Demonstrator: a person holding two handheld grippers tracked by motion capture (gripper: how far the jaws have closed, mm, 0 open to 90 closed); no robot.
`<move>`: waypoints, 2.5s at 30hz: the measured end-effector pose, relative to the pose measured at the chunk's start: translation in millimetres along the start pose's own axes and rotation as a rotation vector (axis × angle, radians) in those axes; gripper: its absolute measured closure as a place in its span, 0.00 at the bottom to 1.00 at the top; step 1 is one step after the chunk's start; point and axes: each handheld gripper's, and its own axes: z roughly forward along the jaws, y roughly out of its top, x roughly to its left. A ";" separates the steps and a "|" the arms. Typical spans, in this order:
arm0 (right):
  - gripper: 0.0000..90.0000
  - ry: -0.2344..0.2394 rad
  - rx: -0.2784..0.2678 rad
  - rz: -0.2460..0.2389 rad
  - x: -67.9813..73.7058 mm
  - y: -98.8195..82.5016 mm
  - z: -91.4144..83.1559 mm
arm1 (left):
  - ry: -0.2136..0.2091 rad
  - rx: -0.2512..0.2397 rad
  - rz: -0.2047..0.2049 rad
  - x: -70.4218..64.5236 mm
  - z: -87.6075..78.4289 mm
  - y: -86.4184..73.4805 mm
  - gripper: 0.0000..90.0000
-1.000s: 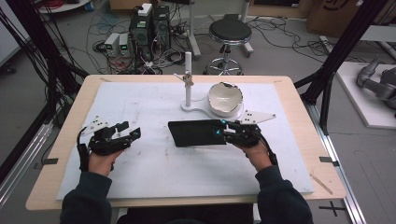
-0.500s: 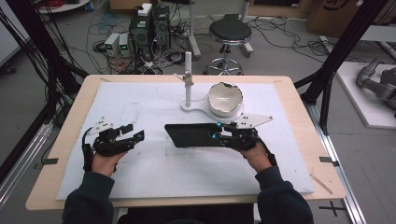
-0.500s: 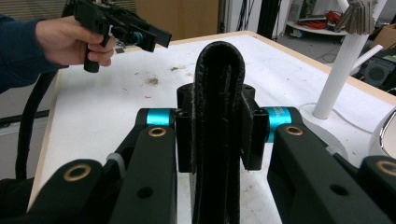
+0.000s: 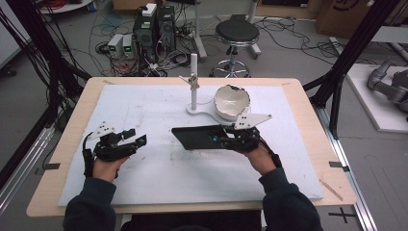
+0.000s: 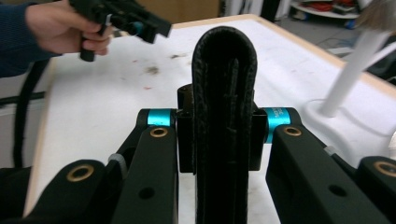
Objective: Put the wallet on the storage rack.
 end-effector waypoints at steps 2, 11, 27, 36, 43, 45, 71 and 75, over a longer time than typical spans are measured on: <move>0.82 -0.021 0.003 -0.010 -3.5 7.4 -6.6 | 0.001 0.004 0.000 1.9 -0.7 -0.9 0.40; 0.82 -0.149 0.015 -0.089 -24.4 49.9 -48.3 | 0.028 0.044 0.078 10.3 -5.9 -1.2 0.40; 0.82 -0.344 0.122 -0.179 -66.5 101.3 -99.0 | 0.177 -0.057 0.161 30.0 -26.1 2.0 0.27; 0.82 -0.394 0.226 -0.218 -85.1 99.4 -86.1 | 0.160 -0.032 0.171 26.3 -18.8 -0.7 0.27; 0.82 -0.394 0.340 -0.277 -85.5 93.6 -65.1 | 0.163 -0.034 0.146 29.2 -20.7 -2.6 0.27; 0.82 -0.392 0.369 -0.300 -84.6 91.8 -59.5 | 0.162 -0.035 0.140 29.4 -21.0 -2.8 0.27; 0.77 -0.365 0.500 -0.253 -97.2 69.1 10.7 | 0.125 -0.037 0.095 28.5 -18.6 -6.2 0.27; 0.61 -0.336 0.496 -0.175 -96.9 65.2 14.2 | 0.125 -0.034 0.096 28.3 -18.6 -6.1 0.27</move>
